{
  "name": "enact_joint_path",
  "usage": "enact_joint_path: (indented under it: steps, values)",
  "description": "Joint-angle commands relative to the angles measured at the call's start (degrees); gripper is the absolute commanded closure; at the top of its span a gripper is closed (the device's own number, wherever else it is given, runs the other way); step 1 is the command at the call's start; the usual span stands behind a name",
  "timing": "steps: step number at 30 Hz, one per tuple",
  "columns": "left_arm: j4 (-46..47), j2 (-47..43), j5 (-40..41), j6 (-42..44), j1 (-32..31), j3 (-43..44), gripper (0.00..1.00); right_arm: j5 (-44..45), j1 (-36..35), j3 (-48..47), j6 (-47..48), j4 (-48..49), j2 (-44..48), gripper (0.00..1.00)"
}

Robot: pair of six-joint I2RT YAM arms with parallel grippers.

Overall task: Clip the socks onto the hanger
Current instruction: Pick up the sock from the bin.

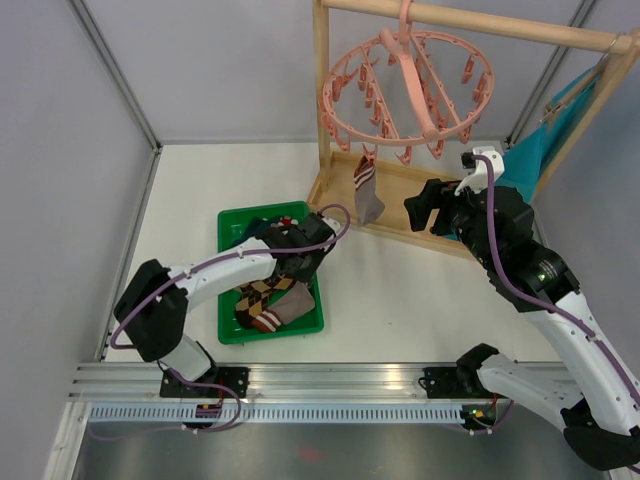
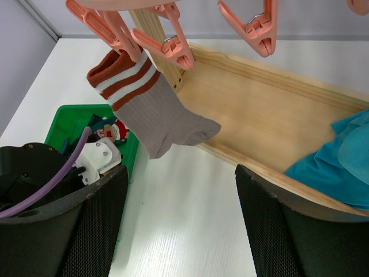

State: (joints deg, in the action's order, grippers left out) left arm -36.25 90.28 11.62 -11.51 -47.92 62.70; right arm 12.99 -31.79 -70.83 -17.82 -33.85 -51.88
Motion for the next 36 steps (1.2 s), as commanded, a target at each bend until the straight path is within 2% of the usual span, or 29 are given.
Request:
enact_joint_path:
  steps: [1,6,13,23,27,31,36]
  values:
    - [1.27,-3.52,-1.07,-0.09,0.28,3.31,0.98,0.37,-0.29,-0.19,-0.28,1.5,0.81,0.19]
    - [1.62,-11.52,-5.28,-1.24,0.11,5.06,0.98,0.37,-0.38,-0.36,-0.28,1.5,0.81,0.19]
    - [5.22,-20.57,-15.22,-1.67,-0.59,4.46,0.98,-0.42,-0.38,-0.36,-0.81,2.03,0.29,0.19]
    - [9.61,-25.68,-7.4,-5.63,-0.59,-1.52,0.98,-0.78,-0.38,-1.42,-0.72,1.85,-0.24,0.19]
    - [8.3,-23.58,-7.92,-5.28,-0.59,0.76,0.98,-0.86,-0.29,-1.86,-0.81,1.59,-0.5,0.19]
    - [12.33,-19.98,-16.68,-5.1,-1.03,0.41,0.98,-0.87,-0.29,-2.29,-0.72,1.5,-0.5,0.19]
    - [16.38,-13.21,-18.82,-4.75,-4.37,1.73,0.98,-0.25,-0.29,-3.0,-0.19,0.62,-0.59,0.19]
